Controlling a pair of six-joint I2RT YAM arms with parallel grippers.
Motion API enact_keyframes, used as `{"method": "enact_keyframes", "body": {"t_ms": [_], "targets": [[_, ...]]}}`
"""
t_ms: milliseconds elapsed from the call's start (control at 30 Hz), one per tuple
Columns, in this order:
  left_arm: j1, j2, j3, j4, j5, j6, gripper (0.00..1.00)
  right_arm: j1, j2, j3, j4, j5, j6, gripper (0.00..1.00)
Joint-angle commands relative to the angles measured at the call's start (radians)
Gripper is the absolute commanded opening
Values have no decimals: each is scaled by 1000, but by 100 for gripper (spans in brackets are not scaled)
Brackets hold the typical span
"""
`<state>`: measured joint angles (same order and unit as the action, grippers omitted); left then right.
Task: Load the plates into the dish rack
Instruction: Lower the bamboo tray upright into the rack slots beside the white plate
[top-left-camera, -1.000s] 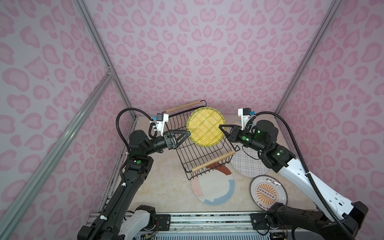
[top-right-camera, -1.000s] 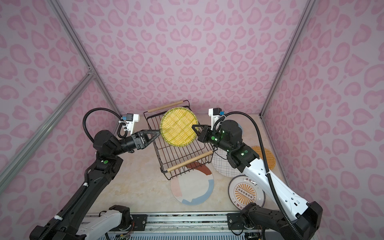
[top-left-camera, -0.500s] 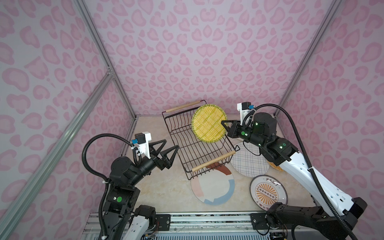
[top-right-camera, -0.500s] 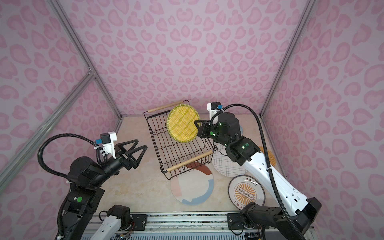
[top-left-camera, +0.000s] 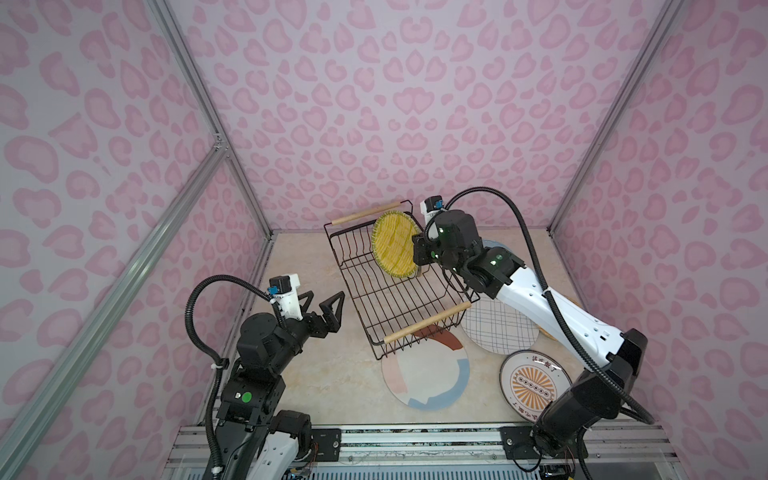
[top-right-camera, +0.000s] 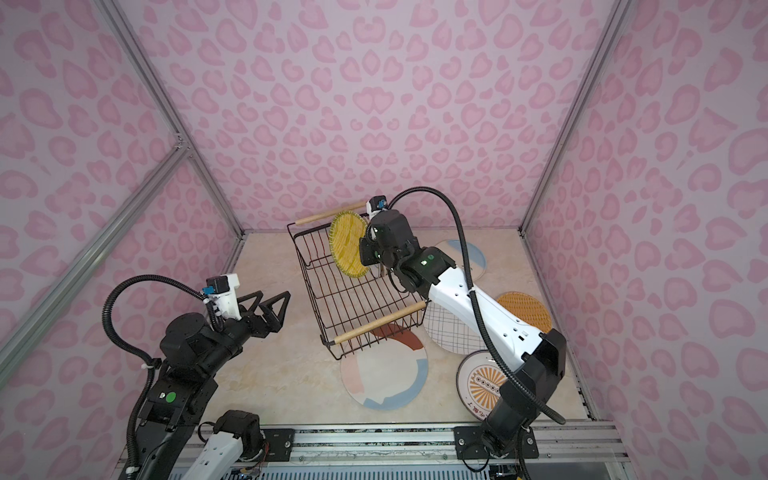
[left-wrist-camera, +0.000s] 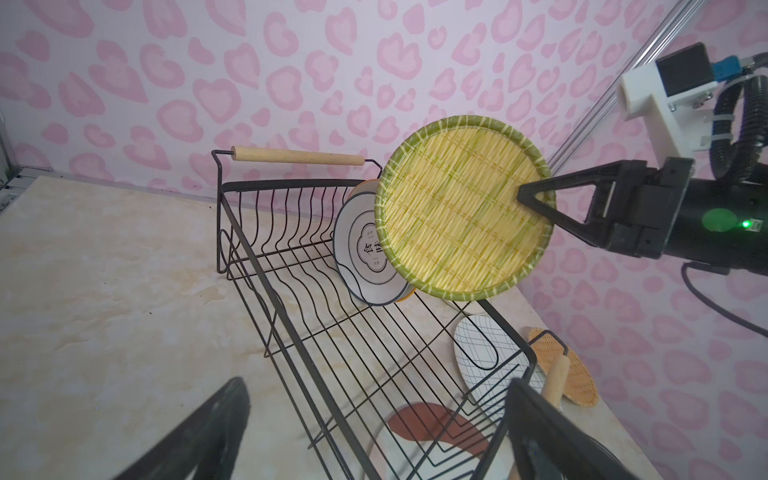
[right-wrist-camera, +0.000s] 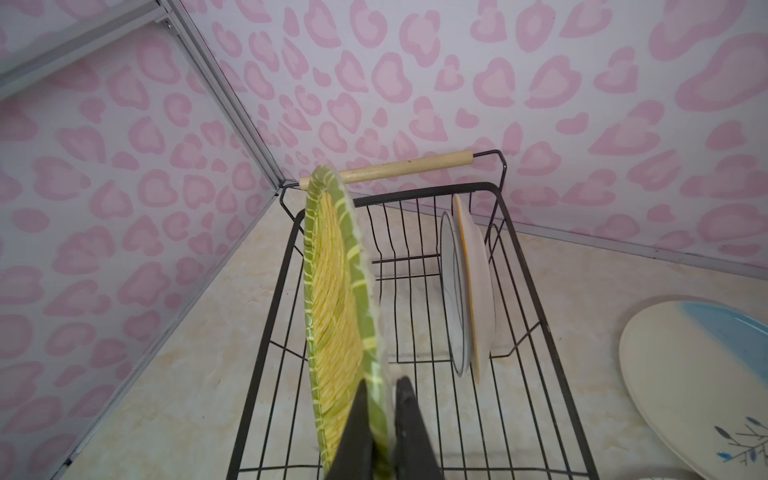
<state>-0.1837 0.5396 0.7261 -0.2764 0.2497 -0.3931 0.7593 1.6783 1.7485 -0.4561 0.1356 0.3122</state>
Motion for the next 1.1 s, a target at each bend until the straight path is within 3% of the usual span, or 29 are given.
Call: {"method": "enact_keyframes", "body": {"t_ms": [0,200,600,1067], "targets": [[12,8,0,15,51,-4,97,11,68,62,17,127,-95,0],[41,-3,-11,44,100,-19,97,33,212,179,13,259,-193,0],[53,13,-17,72,169,-32,97,35,442,318,17,372,-304,0],[61,26,-23,90,203,-43,97,0,579,370,41,386,-326,0]]}}
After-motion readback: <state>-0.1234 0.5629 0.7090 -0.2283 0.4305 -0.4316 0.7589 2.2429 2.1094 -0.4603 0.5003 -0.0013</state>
